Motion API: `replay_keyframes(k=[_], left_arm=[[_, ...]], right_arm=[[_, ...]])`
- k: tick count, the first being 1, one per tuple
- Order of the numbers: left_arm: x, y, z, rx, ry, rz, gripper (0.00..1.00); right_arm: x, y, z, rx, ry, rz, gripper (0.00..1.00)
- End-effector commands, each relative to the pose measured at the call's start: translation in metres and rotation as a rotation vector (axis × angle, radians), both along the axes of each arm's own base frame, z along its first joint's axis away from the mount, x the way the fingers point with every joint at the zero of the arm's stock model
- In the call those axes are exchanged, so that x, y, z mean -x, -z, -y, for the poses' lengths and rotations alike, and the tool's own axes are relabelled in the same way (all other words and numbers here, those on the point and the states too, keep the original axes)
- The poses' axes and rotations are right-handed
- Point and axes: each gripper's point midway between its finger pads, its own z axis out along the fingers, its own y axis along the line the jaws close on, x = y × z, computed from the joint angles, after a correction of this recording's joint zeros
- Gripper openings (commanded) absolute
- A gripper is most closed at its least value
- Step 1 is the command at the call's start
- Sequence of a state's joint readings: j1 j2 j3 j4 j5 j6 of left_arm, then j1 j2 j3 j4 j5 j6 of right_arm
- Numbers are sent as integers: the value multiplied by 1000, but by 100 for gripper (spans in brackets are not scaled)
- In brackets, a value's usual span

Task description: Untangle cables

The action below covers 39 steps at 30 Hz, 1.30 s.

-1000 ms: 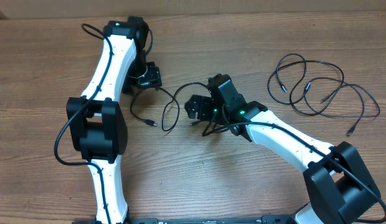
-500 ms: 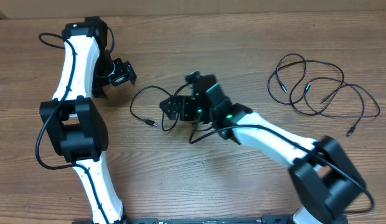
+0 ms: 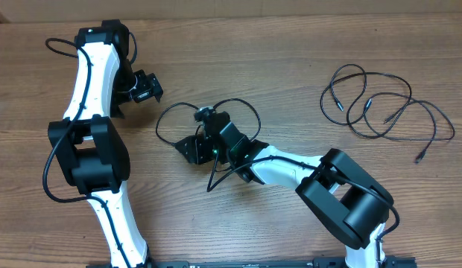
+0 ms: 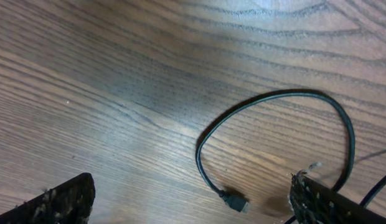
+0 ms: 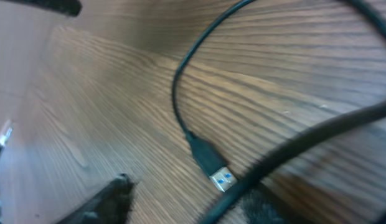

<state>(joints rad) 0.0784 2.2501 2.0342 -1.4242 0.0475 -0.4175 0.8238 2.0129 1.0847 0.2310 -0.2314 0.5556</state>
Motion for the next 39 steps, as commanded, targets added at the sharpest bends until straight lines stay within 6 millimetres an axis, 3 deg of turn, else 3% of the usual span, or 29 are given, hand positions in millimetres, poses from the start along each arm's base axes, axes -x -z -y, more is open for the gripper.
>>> replay_keyframes(k=[1, 3, 9, 19, 26, 30, 33, 37, 39], left_arm=[[-2, 1, 0, -22, -1, 8, 100], [-4, 2, 1, -20, 1, 15, 100], [-4, 2, 5, -6, 5, 15, 100], [-6, 2, 8, -4, 11, 19, 99], [-5, 2, 8, -4, 12, 18, 100], [-5, 2, 8, -4, 12, 19, 100], [-5, 2, 8, -4, 12, 19, 100], [-5, 2, 9, -4, 14, 19, 100], [-5, 2, 9, -4, 14, 18, 100]], right_arm=[[-13, -8, -2, 17, 0, 95, 68], [-20, -8, 0, 25, 32, 118, 73], [-28, 2, -5, 15, 55, 153, 75], [-11, 2, -34, 191, -94, 366, 67], [-6, 32, -35, 271, -99, 381, 64], [-14, 33, -28, 288, -71, 384, 62], [-15, 36, -25, 299, -69, 375, 53], [-13, 41, -21, 320, -75, 359, 24], [-11, 43, -19, 336, -80, 346, 15]])
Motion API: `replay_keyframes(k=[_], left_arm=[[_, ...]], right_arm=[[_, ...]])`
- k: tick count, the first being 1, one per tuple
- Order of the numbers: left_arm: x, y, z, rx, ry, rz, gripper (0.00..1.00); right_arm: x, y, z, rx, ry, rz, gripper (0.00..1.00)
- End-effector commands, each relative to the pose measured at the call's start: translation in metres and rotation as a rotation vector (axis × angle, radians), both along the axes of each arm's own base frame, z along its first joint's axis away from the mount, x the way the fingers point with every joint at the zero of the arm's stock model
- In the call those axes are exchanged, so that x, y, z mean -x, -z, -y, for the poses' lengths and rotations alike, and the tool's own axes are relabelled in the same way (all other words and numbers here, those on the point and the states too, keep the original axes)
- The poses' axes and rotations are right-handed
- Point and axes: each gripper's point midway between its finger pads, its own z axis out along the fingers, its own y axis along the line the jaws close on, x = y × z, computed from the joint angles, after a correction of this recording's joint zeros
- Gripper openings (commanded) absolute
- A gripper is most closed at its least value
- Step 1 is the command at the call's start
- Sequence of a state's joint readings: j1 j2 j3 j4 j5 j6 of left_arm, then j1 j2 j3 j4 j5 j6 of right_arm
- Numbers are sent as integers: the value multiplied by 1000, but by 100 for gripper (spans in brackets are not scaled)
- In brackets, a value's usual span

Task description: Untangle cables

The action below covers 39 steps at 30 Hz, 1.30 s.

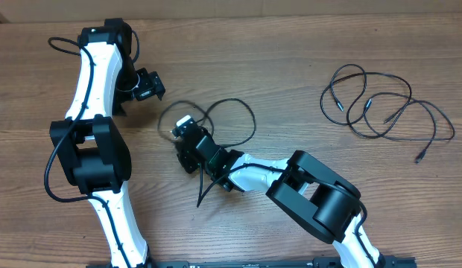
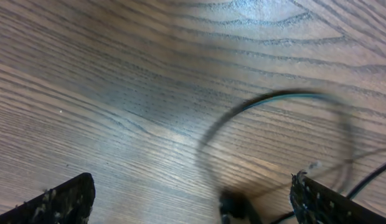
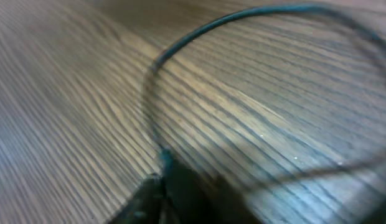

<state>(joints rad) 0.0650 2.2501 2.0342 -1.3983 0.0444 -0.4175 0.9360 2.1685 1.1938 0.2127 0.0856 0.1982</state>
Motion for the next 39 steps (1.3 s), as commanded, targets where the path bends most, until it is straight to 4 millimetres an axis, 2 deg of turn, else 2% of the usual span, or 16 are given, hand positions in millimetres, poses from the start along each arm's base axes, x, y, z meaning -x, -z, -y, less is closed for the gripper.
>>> replay_keyframes(k=[1, 4, 7, 10, 13, 15, 16, 17, 18, 21, 23, 25, 26, 29, 35, 39], left_arm=[[1, 2, 5, 2, 0, -8, 100], [2, 1, 9, 28, 0, -8, 100], [0, 0, 19, 89, 17, 0, 98], [-4, -4, 43, 221, 115, 35, 97], [-6, -9, 65, 315, 202, 65, 96], [-5, -10, 76, 335, 230, 68, 97], [-5, -10, 81, 336, 242, 66, 97], [-4, -10, 87, 336, 255, 65, 98], [-4, -10, 91, 336, 265, 65, 98], [-1, -10, 107, 337, 301, 61, 100], [1, -10, 118, 338, 327, 59, 100], [3, -10, 127, 339, 348, 54, 100], [5, -10, 131, 339, 357, 49, 100], [11, -10, 146, 341, 391, 34, 99], [26, -8, 181, 343, 483, 12, 95], [38, 0, 195, 297, 561, -12, 91]], right_arm=[[-1, -1, 3, 24, 10, -11, 13], [1, -12, 14, 94, 20, -63, 5], [5, -29, 31, 183, 29, -142, 4], [28, -38, 52, 295, -3, -321, 4], [56, -36, 68, 341, -47, -495, 5], [67, -34, 77, 355, -55, -567, 8], [68, -33, 82, 365, -48, -583, 14], [67, -32, 88, 376, -36, -597, 35], [65, -34, 92, 376, -25, -604, 43], [58, -45, 101, 338, -3, -654, 47], [57, -60, 102, 268, -13, -709, 55], [54, -75, 106, 197, -16, -756, 82], [52, -80, 110, 179, -11, -771, 100], [47, -91, 130, 143, 32, -828, 100], [34, -90, 171, 139, 144, -907, 100], [24, -92, 187, 97, 186, -935, 100]])
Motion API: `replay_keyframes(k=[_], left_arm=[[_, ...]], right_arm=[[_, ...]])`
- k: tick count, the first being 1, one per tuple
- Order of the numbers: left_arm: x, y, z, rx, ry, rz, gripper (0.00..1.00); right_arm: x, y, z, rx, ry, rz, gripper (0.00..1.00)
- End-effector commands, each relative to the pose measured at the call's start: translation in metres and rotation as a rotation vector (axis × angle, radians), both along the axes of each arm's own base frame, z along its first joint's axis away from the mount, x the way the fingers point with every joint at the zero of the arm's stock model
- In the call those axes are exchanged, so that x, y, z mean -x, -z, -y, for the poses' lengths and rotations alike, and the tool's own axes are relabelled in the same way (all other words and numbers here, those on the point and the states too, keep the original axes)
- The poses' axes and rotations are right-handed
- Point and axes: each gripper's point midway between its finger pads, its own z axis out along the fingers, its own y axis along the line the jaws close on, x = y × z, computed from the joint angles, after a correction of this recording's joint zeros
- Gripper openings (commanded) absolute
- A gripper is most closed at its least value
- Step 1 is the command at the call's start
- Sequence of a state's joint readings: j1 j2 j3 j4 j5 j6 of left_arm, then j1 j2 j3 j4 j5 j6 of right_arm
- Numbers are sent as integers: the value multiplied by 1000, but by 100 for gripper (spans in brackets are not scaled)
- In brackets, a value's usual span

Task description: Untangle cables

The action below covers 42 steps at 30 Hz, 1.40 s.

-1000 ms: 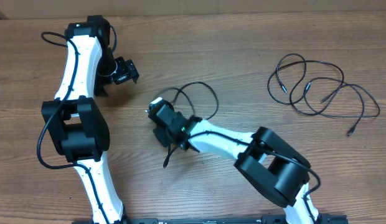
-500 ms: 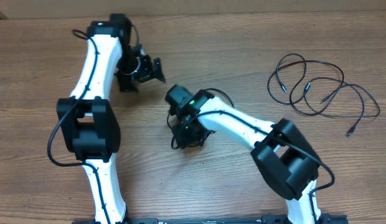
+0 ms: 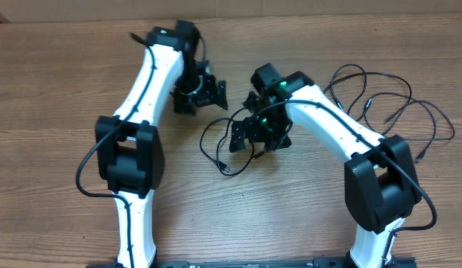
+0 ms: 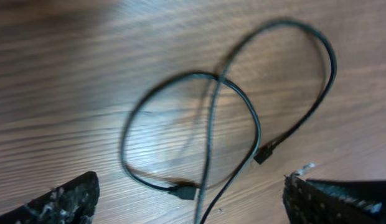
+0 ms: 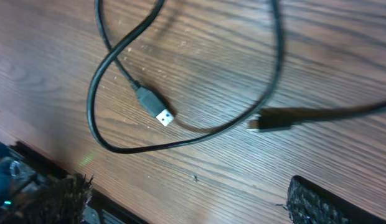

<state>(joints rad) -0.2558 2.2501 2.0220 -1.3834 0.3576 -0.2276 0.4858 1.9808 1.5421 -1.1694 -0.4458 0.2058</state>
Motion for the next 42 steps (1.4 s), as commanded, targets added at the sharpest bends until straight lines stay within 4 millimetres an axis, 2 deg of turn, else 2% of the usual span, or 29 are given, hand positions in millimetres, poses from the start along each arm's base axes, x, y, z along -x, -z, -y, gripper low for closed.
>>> replay_keyframes(k=[1, 3, 7, 11, 13, 15, 17, 22, 26, 29, 31, 33, 37, 39, 42], left_arm=[[13, 11, 9, -61, 85, -3, 88], [20, 19, 12, -93, 112, -10, 83], [38, 37, 23, -101, 188, -37, 82], [44, 54, 13, -180, 217, -39, 80], [41, 57, 5, -223, 213, -28, 62], [35, 58, -3, -258, 200, -7, 39], [27, 60, -11, -293, 157, 13, 26], [8, 61, -19, -294, 67, 60, 19], [1, 62, -20, -286, 52, 82, 20], [5, 60, -5, -192, 97, 68, 25], [11, 56, 5, -121, 179, 62, 36], [15, 53, 8, -94, 216, 53, 53], [27, 46, 27, 47, 306, 35, 68], [32, 44, 31, 79, 326, 25, 69], [35, 47, 30, 75, 321, 11, 58]], right_arm=[[-13, -16, 4, -55, 37, 24, 100], [-17, -15, 9, -56, 54, 25, 100], [-20, -15, 14, -55, 68, 25, 100], [-19, -16, 13, -63, 68, 21, 100], [-17, -18, 7, -85, 65, 12, 100], [-15, -20, 2, -107, 57, 8, 100], [-15, -19, -3, -117, 56, 11, 100], [-9, -11, -17, -122, 52, 12, 100], [2, -4, -38, -138, -6, 40, 95], [8, 0, -50, -121, -36, 66, 91], [8, 6, -47, -56, -15, 84, 93], [9, 7, -46, -42, -18, 88, 100], [6, 7, -38, -38, 6, 68, 100], [5, 8, -31, -29, 22, 50, 100], [6, 8, -24, -16, 35, 30, 99]])
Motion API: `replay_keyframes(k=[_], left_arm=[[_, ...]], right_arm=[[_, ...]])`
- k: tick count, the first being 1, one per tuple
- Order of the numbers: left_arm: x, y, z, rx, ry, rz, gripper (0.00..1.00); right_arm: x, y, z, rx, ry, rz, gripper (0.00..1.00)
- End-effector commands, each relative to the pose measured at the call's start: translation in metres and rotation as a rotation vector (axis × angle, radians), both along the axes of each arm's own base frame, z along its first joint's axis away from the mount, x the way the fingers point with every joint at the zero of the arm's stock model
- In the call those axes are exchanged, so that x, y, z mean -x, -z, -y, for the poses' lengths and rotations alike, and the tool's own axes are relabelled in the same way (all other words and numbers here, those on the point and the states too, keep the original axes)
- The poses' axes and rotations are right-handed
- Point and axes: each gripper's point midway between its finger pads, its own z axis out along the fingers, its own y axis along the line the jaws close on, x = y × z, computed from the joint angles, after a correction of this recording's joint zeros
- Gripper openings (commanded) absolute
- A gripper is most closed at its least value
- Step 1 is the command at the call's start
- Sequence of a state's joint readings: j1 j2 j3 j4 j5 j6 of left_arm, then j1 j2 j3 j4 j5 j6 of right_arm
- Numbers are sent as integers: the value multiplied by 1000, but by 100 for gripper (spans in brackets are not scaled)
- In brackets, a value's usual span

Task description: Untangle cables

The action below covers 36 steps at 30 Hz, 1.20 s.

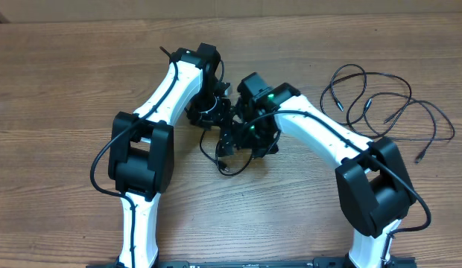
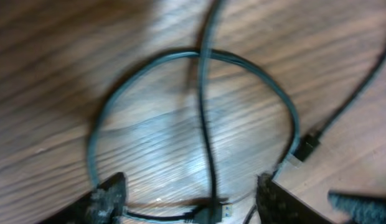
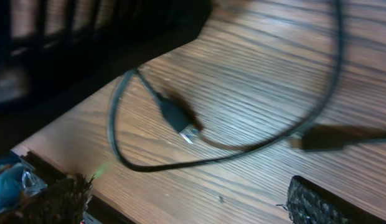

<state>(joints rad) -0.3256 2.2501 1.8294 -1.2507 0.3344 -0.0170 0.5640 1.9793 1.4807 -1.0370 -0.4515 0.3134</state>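
A short black cable (image 1: 225,158) lies looped on the wooden table, one strand crossing its loop (image 2: 205,118). Its USB plug (image 2: 213,214) lies between the tips of my left gripper (image 2: 192,202), which is open and low over the loop. In the right wrist view the same plug (image 3: 180,120) and a small second connector (image 3: 317,140) lie ahead of my right gripper (image 3: 193,205), also open and holding nothing. Overhead, the left gripper (image 1: 211,113) and right gripper (image 1: 247,138) stand close together above the cable.
A larger bundle of thin black cables (image 1: 380,108) lies at the right back of the table. The left arm's dark wrist (image 3: 87,43) fills the top left of the right wrist view. The table's front edge (image 3: 50,168) shows near the right fingers.
My left gripper has moved nearer and lower over the short cable, its plug now between the fingertips. The right gripper has shifted slightly left. Both remain open.
First my right gripper was low over the short cable at mid table, with the left gripper far to the left. Then the right gripper was at the cable's plug. Later the cable lay further right, both grippers open above it, and now the left one is low over it.
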Motion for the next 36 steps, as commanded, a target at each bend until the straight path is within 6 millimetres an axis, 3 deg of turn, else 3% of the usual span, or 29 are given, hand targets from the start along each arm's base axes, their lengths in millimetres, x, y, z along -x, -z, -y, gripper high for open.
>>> replay_keyframes(k=[1, 5, 9, 10, 16, 22, 29, 32, 36], left_arm=[[7, -1, 12, 77, 50, -18, 53], [13, 9, 11, 38, 25, -37, 41], [10, 21, -7, -103, 16, -4, 8], [6, 23, -15, -153, -19, 9, 4], [-7, 21, -22, -112, -115, 10, 4], [-4, 2, -4, 172, -74, -48, 8], [22, -4, 1, 206, 60, -104, 36], [27, 0, 7, 164, 69, -111, 37], [31, 16, -1, -10, 11, -110, 31]], right_arm=[[-3, -5, 7, 7, 19, 13, 100], [1, -4, 3, 8, 6, 11, 100], [4, -5, -8, -12, -18, 27, 100], [4, -5, -11, -16, -23, 32, 100], [6, -7, -31, -44, -30, 63, 96], [11, -9, -44, -62, -64, 88, 95], [7, -1, -25, 27, -39, 94, 99], [7, -1, -18, 38, -24, 76, 100], [8, 0, -15, 46, -20, 63, 100]])
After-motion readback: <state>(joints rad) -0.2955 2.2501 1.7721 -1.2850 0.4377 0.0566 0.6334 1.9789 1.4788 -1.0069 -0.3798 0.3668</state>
